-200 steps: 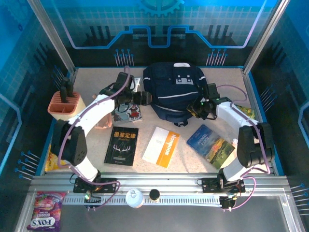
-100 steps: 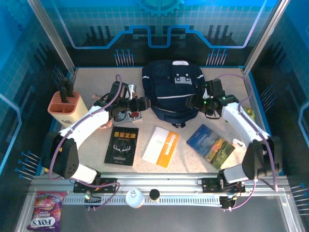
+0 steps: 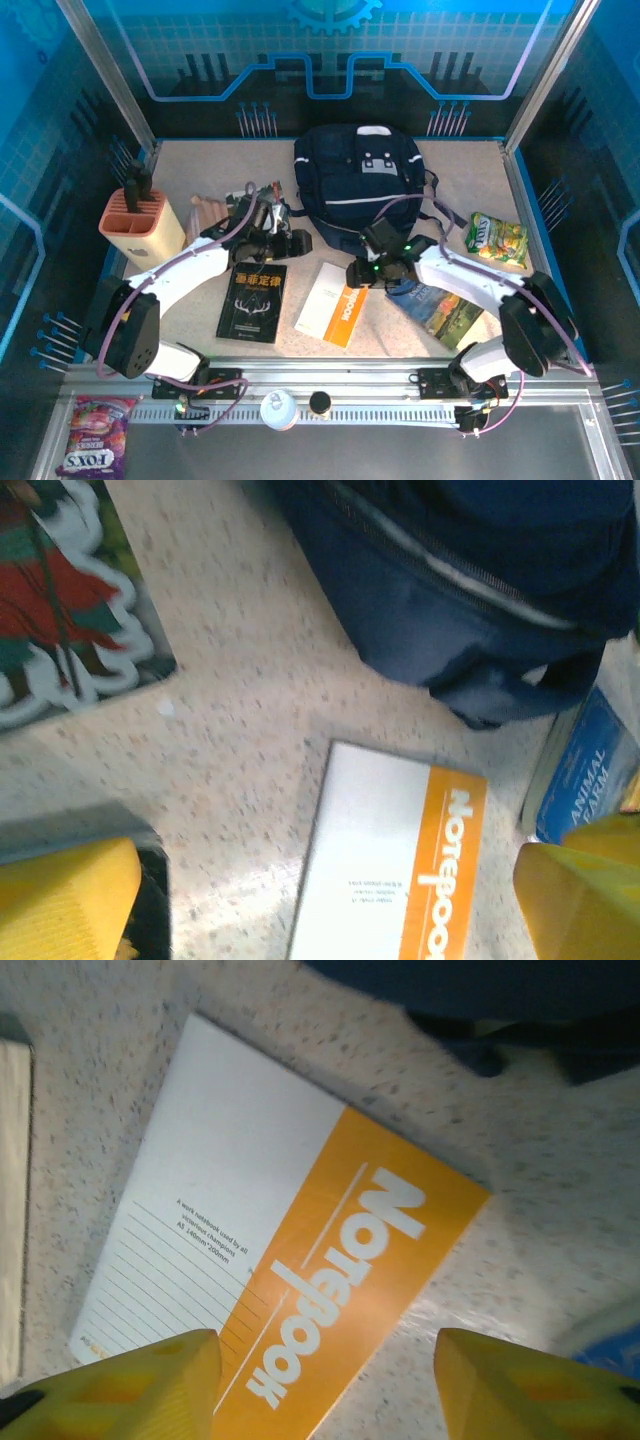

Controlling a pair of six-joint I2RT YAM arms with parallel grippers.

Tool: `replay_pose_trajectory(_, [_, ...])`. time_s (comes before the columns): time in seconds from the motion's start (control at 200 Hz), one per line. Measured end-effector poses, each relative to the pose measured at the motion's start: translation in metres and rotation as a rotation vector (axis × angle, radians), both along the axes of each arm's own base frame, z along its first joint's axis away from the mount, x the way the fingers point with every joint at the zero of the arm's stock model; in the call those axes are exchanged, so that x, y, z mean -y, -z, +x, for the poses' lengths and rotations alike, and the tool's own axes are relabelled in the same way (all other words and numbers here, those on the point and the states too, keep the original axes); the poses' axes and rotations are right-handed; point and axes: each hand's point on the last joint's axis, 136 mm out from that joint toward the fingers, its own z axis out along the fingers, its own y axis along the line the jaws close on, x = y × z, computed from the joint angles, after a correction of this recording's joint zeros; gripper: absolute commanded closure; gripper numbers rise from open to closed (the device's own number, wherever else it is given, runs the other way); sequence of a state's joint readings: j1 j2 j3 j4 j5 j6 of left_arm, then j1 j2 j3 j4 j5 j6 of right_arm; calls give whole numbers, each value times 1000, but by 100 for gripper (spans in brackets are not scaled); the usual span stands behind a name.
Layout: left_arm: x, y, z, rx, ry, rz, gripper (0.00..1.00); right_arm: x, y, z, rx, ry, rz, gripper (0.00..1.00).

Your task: Pack the student bag

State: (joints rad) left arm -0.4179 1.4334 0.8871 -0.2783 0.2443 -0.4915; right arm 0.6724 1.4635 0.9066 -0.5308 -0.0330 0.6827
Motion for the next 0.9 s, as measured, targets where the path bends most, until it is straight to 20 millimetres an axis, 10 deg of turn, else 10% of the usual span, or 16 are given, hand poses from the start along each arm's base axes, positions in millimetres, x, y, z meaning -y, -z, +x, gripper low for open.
replay_pose_trajectory(0.36, [30, 35, -32, -153, 57, -10, 22, -9, 54, 5, -66, -41, -77, 48])
replay_pose_trajectory(0.705, [29, 51, -44, -213, 24, -10, 24, -33, 49, 55, 129, -169, -97, 47])
replay_pose_trajectory(0.9, [30, 57, -52, -246, 6, -10, 32, -26, 37, 43, 191, -197, -55, 42])
